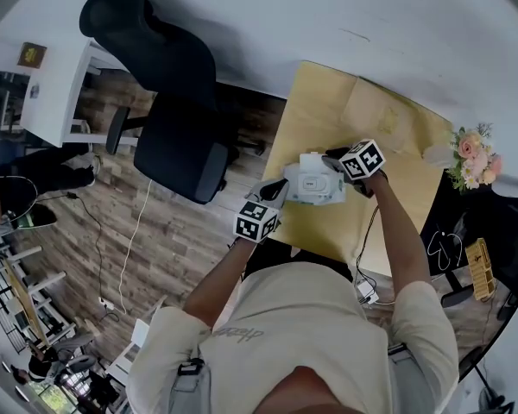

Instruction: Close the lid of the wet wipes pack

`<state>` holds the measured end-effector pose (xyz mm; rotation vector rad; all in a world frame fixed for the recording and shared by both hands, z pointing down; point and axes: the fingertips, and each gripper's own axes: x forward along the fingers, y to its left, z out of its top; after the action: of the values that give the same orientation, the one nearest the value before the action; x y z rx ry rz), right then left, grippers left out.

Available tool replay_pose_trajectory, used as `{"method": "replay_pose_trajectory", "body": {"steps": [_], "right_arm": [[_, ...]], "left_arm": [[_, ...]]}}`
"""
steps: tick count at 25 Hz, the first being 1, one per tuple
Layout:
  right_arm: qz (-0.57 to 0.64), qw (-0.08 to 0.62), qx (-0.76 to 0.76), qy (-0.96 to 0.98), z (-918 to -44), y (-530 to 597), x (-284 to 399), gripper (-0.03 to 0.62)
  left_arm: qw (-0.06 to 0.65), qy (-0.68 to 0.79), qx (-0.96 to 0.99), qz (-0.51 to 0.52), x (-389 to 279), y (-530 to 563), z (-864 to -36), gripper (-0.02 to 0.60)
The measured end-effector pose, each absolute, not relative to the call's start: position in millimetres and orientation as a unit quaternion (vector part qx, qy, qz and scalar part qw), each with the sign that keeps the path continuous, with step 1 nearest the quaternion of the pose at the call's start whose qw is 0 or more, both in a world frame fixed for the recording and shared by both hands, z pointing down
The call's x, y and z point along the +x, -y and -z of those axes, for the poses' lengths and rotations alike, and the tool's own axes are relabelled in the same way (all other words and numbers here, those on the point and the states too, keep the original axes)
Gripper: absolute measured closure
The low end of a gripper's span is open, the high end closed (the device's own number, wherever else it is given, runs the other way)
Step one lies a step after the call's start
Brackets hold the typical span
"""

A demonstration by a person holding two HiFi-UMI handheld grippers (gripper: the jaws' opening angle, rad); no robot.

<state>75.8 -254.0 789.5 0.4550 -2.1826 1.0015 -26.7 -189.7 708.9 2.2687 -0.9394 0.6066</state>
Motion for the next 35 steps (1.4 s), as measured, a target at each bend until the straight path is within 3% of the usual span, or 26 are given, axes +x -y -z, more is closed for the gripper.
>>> {"method": "replay_pose_trajectory", "body": {"steps": [24, 35], "right_arm": [[-0.297, 0.313, 0.203, 0.879, -730.0, 197.5, 66.4, 0.531], [-0.216, 0.354, 0.231, 0.880, -738.8, 159.0, 64.1, 0.528]], "left_arm": [[0.278, 0.351, 0.869, -0.209, -27.0, 172.4, -679.8, 0.565], [0.265, 0.345, 0.875, -0.215, -32.6, 145.5, -669.8, 0.565]]}}
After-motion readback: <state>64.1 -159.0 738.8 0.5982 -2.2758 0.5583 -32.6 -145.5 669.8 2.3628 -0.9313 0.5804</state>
